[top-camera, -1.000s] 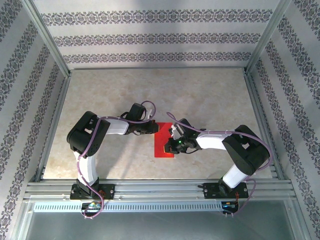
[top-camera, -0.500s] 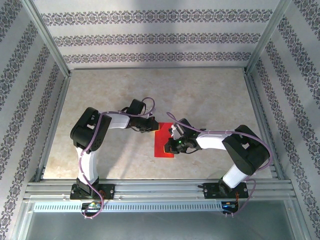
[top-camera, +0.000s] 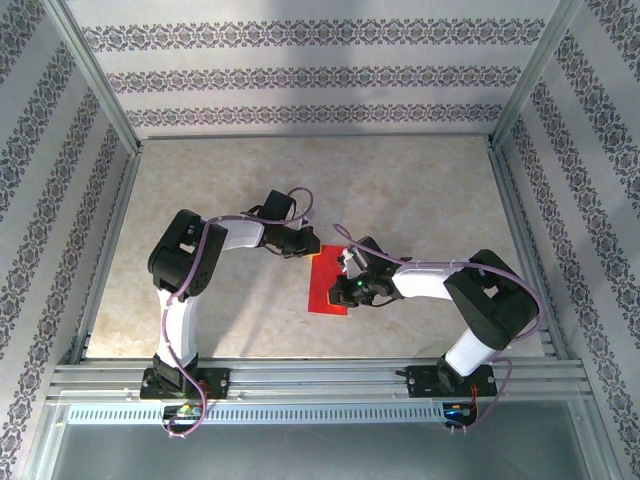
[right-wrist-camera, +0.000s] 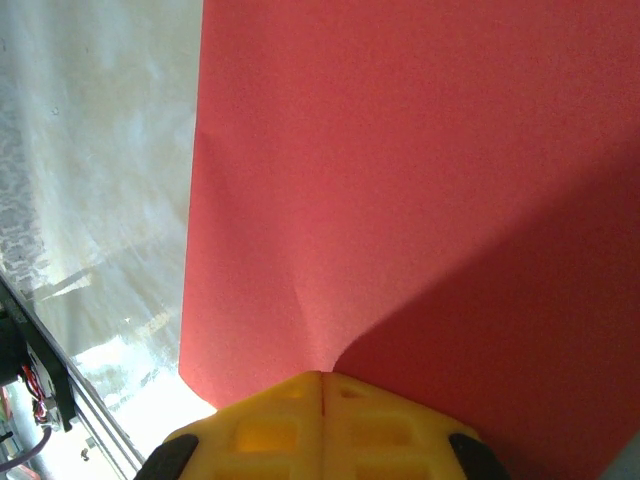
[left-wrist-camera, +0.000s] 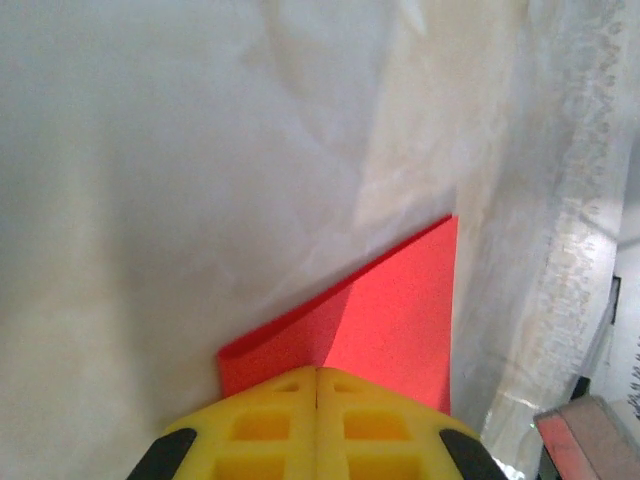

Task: Fold a paper plane with a square sheet of paper (fold left side to right side)
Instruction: First fold the square sheet of paper in half at the center of the table.

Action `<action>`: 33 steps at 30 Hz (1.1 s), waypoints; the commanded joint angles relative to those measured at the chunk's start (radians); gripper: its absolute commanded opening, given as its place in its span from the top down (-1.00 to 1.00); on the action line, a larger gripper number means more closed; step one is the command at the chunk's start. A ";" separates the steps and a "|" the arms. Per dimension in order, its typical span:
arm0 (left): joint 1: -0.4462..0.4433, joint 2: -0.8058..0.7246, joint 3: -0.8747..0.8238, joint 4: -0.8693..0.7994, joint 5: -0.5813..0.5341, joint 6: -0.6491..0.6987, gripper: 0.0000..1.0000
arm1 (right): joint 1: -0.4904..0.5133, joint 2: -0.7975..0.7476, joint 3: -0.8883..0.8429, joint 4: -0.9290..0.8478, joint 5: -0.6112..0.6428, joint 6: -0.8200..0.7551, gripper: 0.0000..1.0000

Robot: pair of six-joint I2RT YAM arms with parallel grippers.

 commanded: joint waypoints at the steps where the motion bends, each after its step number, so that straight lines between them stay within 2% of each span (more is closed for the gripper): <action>1: 0.066 0.039 0.047 0.156 -0.244 0.071 0.94 | -0.007 0.063 -0.045 -0.164 0.130 -0.024 1.00; 12: 0.081 0.030 0.058 0.156 -0.237 0.066 0.94 | -0.011 0.056 -0.041 -0.163 0.126 -0.023 1.00; 21: 0.063 -0.226 -0.109 0.170 -0.247 0.068 0.95 | -0.014 0.022 -0.019 -0.081 0.063 0.012 1.00; 26: 0.014 -0.408 -0.253 0.150 -0.263 0.036 0.95 | -0.012 -0.041 0.025 -0.054 0.024 0.038 0.75; 30: -0.034 -0.507 -0.320 0.089 -0.272 0.007 0.95 | -0.017 -0.108 0.072 -0.109 0.049 0.022 0.59; 33: -0.067 -0.566 -0.359 0.037 -0.286 -0.016 0.95 | -0.031 -0.165 0.093 -0.131 0.059 0.012 0.38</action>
